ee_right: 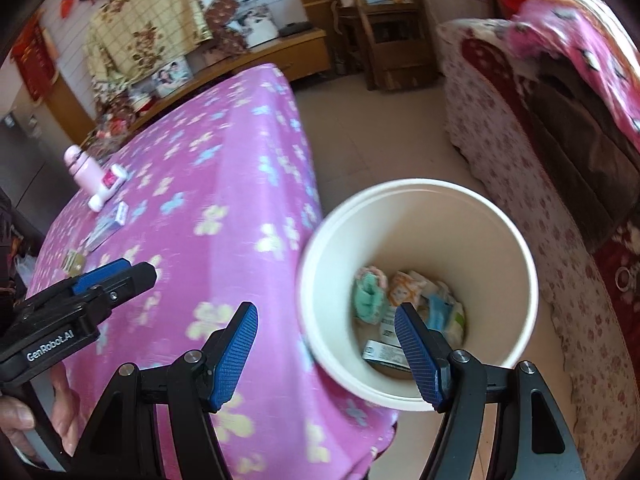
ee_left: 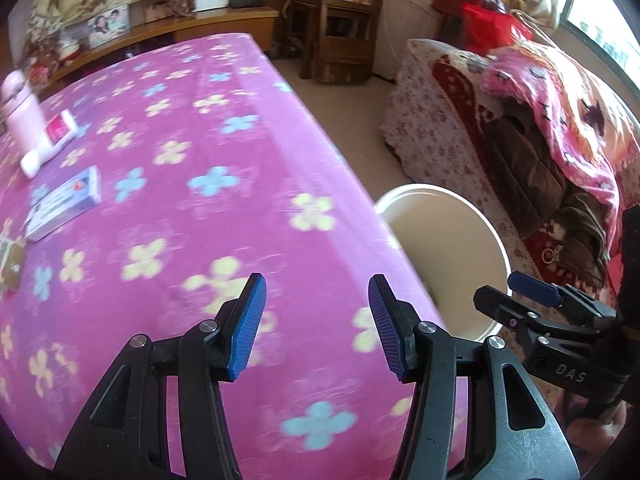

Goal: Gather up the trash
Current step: 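Move both open tools back over the medicine boxes on the table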

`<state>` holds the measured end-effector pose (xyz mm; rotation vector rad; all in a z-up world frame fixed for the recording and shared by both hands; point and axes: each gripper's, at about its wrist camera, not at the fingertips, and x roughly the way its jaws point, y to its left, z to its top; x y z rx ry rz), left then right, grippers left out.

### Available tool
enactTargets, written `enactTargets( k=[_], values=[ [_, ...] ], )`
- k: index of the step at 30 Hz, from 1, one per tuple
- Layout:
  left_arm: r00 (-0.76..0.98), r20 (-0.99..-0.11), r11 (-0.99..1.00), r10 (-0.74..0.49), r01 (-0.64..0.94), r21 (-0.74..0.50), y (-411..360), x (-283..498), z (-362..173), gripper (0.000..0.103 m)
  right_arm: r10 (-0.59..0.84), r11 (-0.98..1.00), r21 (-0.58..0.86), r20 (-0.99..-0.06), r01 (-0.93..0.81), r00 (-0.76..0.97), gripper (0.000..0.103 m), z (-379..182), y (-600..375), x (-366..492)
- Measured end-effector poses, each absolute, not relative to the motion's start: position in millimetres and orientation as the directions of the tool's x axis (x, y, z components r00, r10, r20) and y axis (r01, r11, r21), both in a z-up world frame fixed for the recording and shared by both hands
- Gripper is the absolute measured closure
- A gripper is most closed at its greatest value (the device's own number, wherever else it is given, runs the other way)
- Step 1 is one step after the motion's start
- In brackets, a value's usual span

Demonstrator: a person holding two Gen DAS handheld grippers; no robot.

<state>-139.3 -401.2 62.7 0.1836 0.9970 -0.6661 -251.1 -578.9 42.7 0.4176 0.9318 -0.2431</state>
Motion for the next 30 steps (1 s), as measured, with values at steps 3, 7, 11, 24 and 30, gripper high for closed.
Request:
enactTargets(
  k=[3,7,11,24,30],
  values=[
    [0.385,-0.823,0.811,-0.417,0.566,-0.146,-377.8,-129.0,64.5,0.051,-0.006,0.910,0.234,-0.817,0.342,0.577,0.034,45.5,-560.1,-238.4],
    [0.409,-0.823,0.842,-0.395,0.519,-0.147,-339.4,-104.4,64.5,0.051,0.024,0.930,0.230,-0.818,0.288,0.575,0.034,47.9,-533.3,-221.6],
    [0.452,-0.814,0.880,-0.364,0.454,-0.141,-301.8,-68.1,65.0,0.051,0.041,0.943,0.221,-0.818,0.247,0.573,0.034,50.1,-511.6,-210.1],
    [0.481,-0.820,0.948,-0.311,0.219,-0.231,-198.6,53.8,50.7,0.051,0.094,0.956,0.227,-0.835,0.184,0.542,0.034,45.3,-470.1,-173.3],
    [0.425,-0.852,0.948,-0.305,0.220,-0.230,-168.7,51.5,37.2,0.051,0.124,0.966,0.224,-0.839,0.129,0.530,0.034,45.4,-444.8,-155.6]
  ],
)
